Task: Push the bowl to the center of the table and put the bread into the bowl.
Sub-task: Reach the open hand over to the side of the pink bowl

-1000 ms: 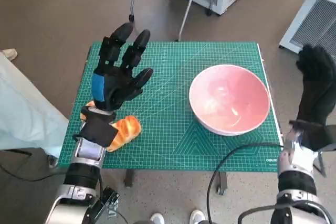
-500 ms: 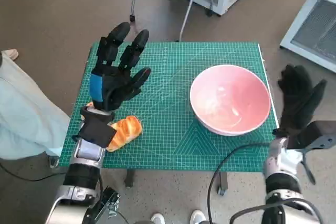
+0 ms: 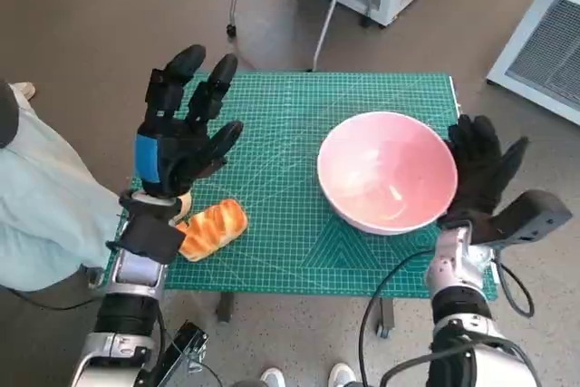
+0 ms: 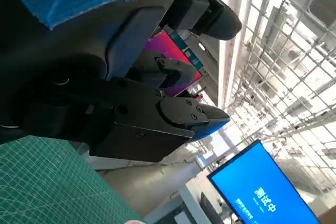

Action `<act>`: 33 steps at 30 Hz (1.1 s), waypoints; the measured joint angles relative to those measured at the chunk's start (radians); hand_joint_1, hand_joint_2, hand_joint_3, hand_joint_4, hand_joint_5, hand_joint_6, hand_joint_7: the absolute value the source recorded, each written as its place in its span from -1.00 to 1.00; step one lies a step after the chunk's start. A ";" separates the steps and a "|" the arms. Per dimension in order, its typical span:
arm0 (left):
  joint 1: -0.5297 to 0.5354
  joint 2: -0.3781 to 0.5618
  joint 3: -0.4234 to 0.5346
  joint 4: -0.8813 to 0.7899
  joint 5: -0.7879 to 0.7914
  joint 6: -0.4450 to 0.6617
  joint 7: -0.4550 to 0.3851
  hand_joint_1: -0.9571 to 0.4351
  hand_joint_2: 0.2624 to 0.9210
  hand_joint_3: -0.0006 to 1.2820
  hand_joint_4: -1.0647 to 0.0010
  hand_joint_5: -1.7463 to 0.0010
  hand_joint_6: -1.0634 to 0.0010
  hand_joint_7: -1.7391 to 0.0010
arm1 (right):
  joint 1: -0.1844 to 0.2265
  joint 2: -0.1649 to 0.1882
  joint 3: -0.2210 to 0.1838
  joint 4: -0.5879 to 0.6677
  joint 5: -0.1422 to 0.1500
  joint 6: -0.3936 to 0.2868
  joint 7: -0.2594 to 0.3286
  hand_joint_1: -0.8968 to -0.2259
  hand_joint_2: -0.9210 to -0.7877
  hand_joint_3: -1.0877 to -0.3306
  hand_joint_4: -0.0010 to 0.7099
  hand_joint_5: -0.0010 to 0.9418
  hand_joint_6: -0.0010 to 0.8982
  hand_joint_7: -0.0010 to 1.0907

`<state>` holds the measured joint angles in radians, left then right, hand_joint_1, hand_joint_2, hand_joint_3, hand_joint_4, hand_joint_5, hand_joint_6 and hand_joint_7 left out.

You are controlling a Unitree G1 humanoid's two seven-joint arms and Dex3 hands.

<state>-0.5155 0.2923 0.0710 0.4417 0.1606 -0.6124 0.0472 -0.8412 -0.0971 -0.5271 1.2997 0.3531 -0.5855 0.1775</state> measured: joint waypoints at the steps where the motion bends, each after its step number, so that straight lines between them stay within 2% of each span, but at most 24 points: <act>1: 0.009 0.002 0.004 -0.020 0.000 0.014 0.000 0.35 0.80 -0.43 0.60 0.50 0.86 -0.03 | -0.006 0.008 -0.003 0.001 0.001 0.004 0.000 0.66 -0.60 0.18 -0.12 -1.00 -0.48 0.01; 3: 0.023 0.003 0.008 -0.054 0.000 0.037 0.000 0.37 0.70 -0.33 0.73 0.36 0.90 -0.07 | -0.017 0.020 -0.006 0.002 0.001 0.010 -0.004 0.66 -0.53 0.13 -0.08 -0.99 -0.52 0.09; 5: 0.038 0.004 0.013 -0.091 0.000 0.060 0.001 0.38 0.63 -0.26 0.79 0.29 0.92 -0.10 | -0.029 0.032 -0.009 0.004 0.001 0.018 -0.016 0.66 -0.48 0.10 -0.06 -0.98 -0.54 0.13; 6: 0.045 0.004 0.015 -0.107 0.000 0.071 0.001 0.39 0.60 -0.23 0.82 0.26 0.93 -0.11 | -0.036 0.038 -0.010 0.006 0.000 0.022 -0.022 0.67 -0.39 0.07 -0.04 -0.98 -0.55 0.17; 9: 0.064 0.005 0.022 -0.148 0.001 0.099 0.004 0.41 0.51 -0.15 0.87 0.21 0.95 -0.14 | -0.057 0.054 -0.013 0.008 0.000 0.034 -0.035 0.68 -0.25 0.01 0.01 -0.97 -0.57 0.23; 12: 0.084 0.006 0.028 -0.186 0.003 0.126 0.007 0.43 0.47 -0.10 0.89 0.19 0.96 -0.16 | -0.078 0.071 -0.015 0.009 -0.001 0.042 -0.049 0.69 -0.22 0.00 0.06 -0.95 -0.57 0.26; 20: 0.120 0.006 0.036 -0.246 0.021 0.172 0.016 0.43 0.39 -0.02 0.92 0.16 0.98 -0.18 | -0.119 0.100 -0.014 0.010 -0.005 0.068 -0.073 0.63 -0.52 0.09 0.07 -0.97 -0.60 0.39; 27: 0.142 0.006 0.044 -0.274 0.022 0.182 0.024 0.40 0.35 0.02 0.91 0.18 0.98 -0.16 | -0.134 0.112 -0.008 0.014 -0.010 0.090 -0.089 0.59 -0.60 0.12 0.06 -0.99 -0.61 0.38; 33: 0.154 0.006 0.053 -0.281 0.023 0.191 0.024 0.39 0.33 0.03 0.89 0.21 0.96 -0.14 | -0.145 0.112 0.005 0.018 -0.036 0.112 -0.098 0.57 -0.60 0.11 0.05 -0.99 -0.60 0.32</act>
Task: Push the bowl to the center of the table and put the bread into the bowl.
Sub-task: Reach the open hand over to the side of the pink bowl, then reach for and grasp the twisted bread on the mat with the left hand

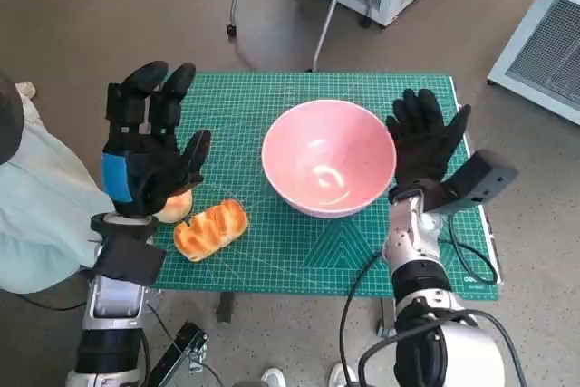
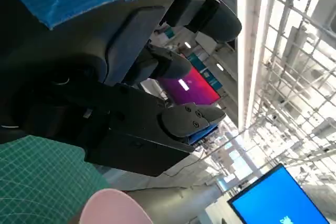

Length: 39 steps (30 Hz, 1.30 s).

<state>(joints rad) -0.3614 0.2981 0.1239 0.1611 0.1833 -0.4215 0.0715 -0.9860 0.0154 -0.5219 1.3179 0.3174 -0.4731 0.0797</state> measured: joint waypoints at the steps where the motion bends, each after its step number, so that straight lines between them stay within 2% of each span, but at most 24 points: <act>1: 0.003 0.000 0.002 -0.003 0.000 0.000 0.000 0.38 0.35 0.01 0.88 0.22 0.96 -0.13 | -0.002 0.000 0.003 0.000 -0.007 0.004 -0.004 0.55 -0.60 0.11 0.06 -0.99 -0.60 0.32; 5: 0.016 0.000 0.007 -0.013 0.000 0.001 0.000 0.38 0.43 -0.06 0.86 0.25 0.94 -0.11 | -0.010 -0.007 0.016 0.000 -0.017 0.012 -0.011 0.52 -0.57 0.09 0.07 -0.99 -0.58 0.30; 8: 0.026 0.004 0.013 -0.020 -0.001 0.002 -0.001 0.37 0.50 -0.13 0.83 0.29 0.92 -0.07 | -0.012 -0.019 0.025 0.000 -0.033 0.012 -0.014 0.51 -0.37 0.01 0.05 -0.99 -0.55 0.25; 10: 0.034 0.010 0.016 -0.027 -0.001 0.005 -0.003 0.37 0.52 -0.15 0.82 0.30 0.92 -0.06 | -0.012 -0.026 0.031 -0.001 -0.043 0.009 -0.015 0.50 -0.34 -0.01 0.04 -1.00 -0.54 0.24; 11: 0.037 0.012 0.018 -0.030 -0.001 0.007 -0.006 0.36 0.54 -0.18 0.82 0.31 0.91 -0.05 | -0.012 -0.030 0.034 -0.001 -0.047 0.007 -0.014 0.50 -0.35 -0.01 0.05 -0.99 -0.54 0.24; 13: 0.047 0.020 0.020 -0.043 -0.001 0.016 -0.016 0.33 0.67 -0.34 0.80 0.35 0.89 0.00 | -0.013 -0.039 0.037 -0.004 -0.049 -0.002 -0.014 0.50 -0.53 0.03 0.10 -0.98 -0.53 0.23; 18: 0.086 0.088 0.022 -0.106 0.003 0.065 -0.091 0.30 0.92 -0.67 0.74 0.52 0.85 0.11 | -0.014 -0.057 0.050 -0.020 -0.051 -0.062 0.003 0.46 -0.58 0.02 0.10 -0.98 -0.55 0.21; 20: 0.104 0.132 0.025 -0.144 0.008 0.100 -0.140 0.29 0.96 -0.78 0.69 0.66 0.79 0.22 | -0.014 -0.062 0.064 -0.031 -0.060 -0.102 0.011 0.44 -0.57 0.01 0.09 -0.99 -0.56 0.20; 23: 0.134 0.213 0.031 -0.215 0.014 0.183 -0.234 0.28 0.98 -0.87 0.63 0.80 0.68 0.39 | -0.013 -0.071 0.099 -0.054 -0.097 -0.178 0.020 0.40 -0.58 0.01 0.10 -0.99 -0.57 0.21; 25: 0.155 0.270 0.036 -0.273 0.020 0.257 -0.303 0.27 0.97 -0.94 0.59 0.91 0.49 0.62 | -0.012 -0.078 0.123 -0.076 -0.122 -0.234 0.033 0.36 -0.65 0.06 0.13 -0.98 -0.57 0.24; 29: 0.190 0.369 0.039 -0.388 0.056 0.414 -0.424 0.28 0.89 -0.99 0.57 0.98 0.31 0.85 | -0.007 -0.092 0.166 -0.125 -0.154 -0.346 0.065 0.36 -0.69 0.11 0.17 -0.97 -0.56 0.29; 34: 0.221 0.458 0.032 -0.516 0.106 0.596 -0.554 0.29 0.79 -1.00 0.56 1.00 0.26 0.93 | 0.019 -0.103 0.225 -0.187 -0.203 -0.479 0.095 0.43 -0.57 0.05 0.19 -0.97 -0.62 0.37; 36: 0.231 0.488 0.024 -0.557 0.126 0.640 -0.593 0.29 0.75 -1.00 0.57 1.00 0.26 0.94 | 0.031 -0.108 0.245 -0.204 -0.214 -0.519 0.101 0.41 -0.55 0.03 0.21 -0.97 -0.63 0.40; 38: 0.239 0.510 0.014 -0.588 0.145 0.672 -0.625 0.30 0.70 -1.00 0.57 1.00 0.26 0.95 | 0.041 -0.113 0.261 -0.217 -0.227 -0.549 0.105 0.39 -0.61 0.05 0.23 -0.96 -0.64 0.43; 39: 0.245 0.523 0.007 -0.603 0.157 0.685 -0.640 0.31 0.68 -1.00 0.56 1.00 0.26 0.96 | 0.045 -0.116 0.270 -0.224 -0.234 -0.564 0.108 0.37 -0.71 0.08 0.24 -0.96 -0.65 0.44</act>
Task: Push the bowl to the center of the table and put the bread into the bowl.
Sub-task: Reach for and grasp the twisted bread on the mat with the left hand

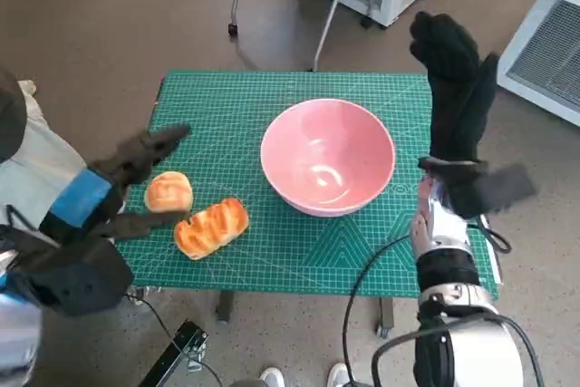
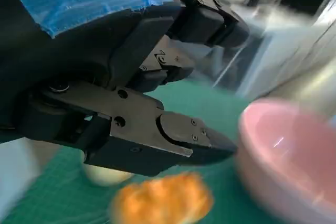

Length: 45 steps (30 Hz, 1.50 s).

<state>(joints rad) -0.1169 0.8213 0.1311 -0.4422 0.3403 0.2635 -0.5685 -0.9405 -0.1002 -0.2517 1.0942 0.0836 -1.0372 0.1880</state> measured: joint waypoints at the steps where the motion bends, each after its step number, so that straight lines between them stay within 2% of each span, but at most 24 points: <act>1: 0.006 0.010 -0.006 -0.013 0.010 0.008 -0.014 0.32 0.66 -1.00 0.56 1.00 0.26 0.97 | 0.005 -0.003 0.008 -0.006 -0.006 -0.012 0.003 0.36 -0.81 0.11 0.25 -0.96 -0.65 0.45; 5: 0.023 0.034 -0.029 -0.042 0.044 0.019 -0.045 0.33 0.61 -1.00 0.55 1.00 0.25 0.98 | 0.021 -0.011 0.033 -0.026 -0.015 -0.041 0.004 0.30 -0.96 0.17 0.26 -0.96 -0.66 0.47; 13: 0.024 0.048 -0.089 -0.060 0.115 0.029 -0.086 0.35 0.59 -1.00 0.53 0.99 0.24 0.99 | 0.043 -0.013 0.068 -0.061 -0.050 -0.052 -0.012 0.29 -1.00 0.18 0.26 -0.96 -0.68 0.46; 33: -0.017 0.019 -0.218 0.005 0.227 0.048 -0.113 0.17 0.63 -0.99 0.54 1.00 0.28 1.00 | 0.060 -0.009 0.081 -0.074 -0.038 -0.029 -0.017 0.25 -1.00 0.16 0.22 -0.99 -0.69 0.47; 45: -0.038 -0.054 -0.289 0.125 0.271 0.033 -0.055 0.09 0.68 -0.99 0.54 1.00 0.31 1.00 | 0.066 -0.002 0.082 -0.085 -0.010 -0.023 -0.016 0.27 -1.00 0.17 0.24 -0.98 -0.69 0.48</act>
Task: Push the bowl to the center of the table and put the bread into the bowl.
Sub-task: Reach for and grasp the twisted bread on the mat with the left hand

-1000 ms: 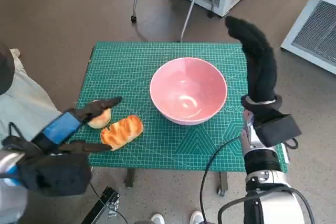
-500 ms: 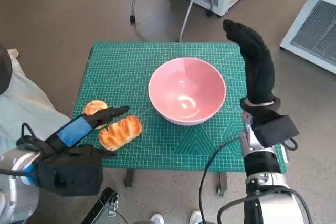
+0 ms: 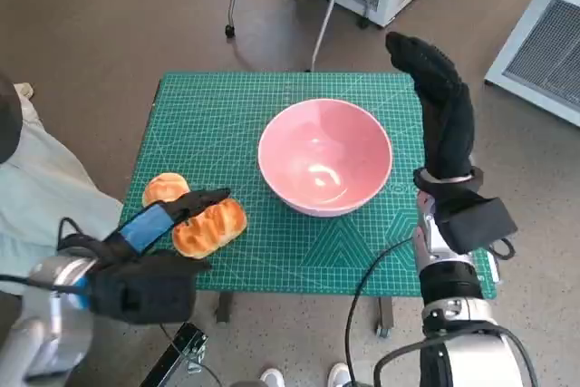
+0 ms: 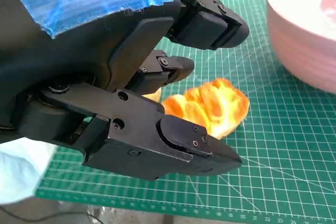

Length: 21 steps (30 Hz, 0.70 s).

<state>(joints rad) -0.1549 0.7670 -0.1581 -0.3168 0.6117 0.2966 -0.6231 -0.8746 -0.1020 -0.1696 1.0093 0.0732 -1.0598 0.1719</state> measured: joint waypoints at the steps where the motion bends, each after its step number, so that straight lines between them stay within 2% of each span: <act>1: -0.004 -0.004 -0.006 0.016 0.003 -0.006 0.007 0.08 0.68 -0.99 0.54 1.00 0.31 1.00 | 0.001 0.000 0.001 -0.002 0.002 0.000 0.000 0.27 -1.00 0.17 0.24 -0.98 -0.69 0.48; 11: -0.051 -0.055 -0.066 0.177 0.042 -0.055 0.096 0.10 0.78 -0.97 0.41 0.97 0.22 0.98 | 0.011 0.003 0.004 -0.013 0.008 0.002 0.004 0.26 -1.00 0.18 0.24 -0.98 -0.69 0.49; 17: -0.069 -0.080 -0.105 0.260 0.060 -0.073 0.130 0.25 0.86 -0.97 0.16 0.95 -0.03 0.93 | 0.012 0.004 0.005 -0.014 0.012 0.002 0.008 0.26 -1.00 0.19 0.24 -0.98 -0.70 0.50; 19: -0.079 -0.088 -0.117 0.285 0.069 -0.087 0.147 0.32 0.89 -0.97 -0.05 0.94 -0.21 0.91 | 0.013 0.004 0.005 -0.014 0.015 0.002 0.008 0.26 -1.00 0.19 0.24 -0.98 -0.70 0.50; 20: -0.087 -0.089 -0.121 0.298 0.076 -0.095 0.156 0.44 0.92 -0.94 -0.07 0.66 -0.28 0.89 | 0.013 0.004 0.005 -0.014 0.019 0.002 0.008 0.26 -1.00 0.19 0.24 -0.98 -0.70 0.50; 21: -0.094 -0.088 -0.124 0.308 0.082 -0.102 0.162 0.60 0.95 -0.85 -0.05 0.22 -0.38 0.86 | 0.013 0.004 0.006 -0.014 0.020 0.002 0.008 0.26 -1.00 0.19 0.24 -0.98 -0.70 0.50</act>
<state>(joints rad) -0.2489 0.6786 -0.2817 -0.0091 0.6940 0.1951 -0.4612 -0.8621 -0.0976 -0.1639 0.9951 0.0935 -1.0577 0.1803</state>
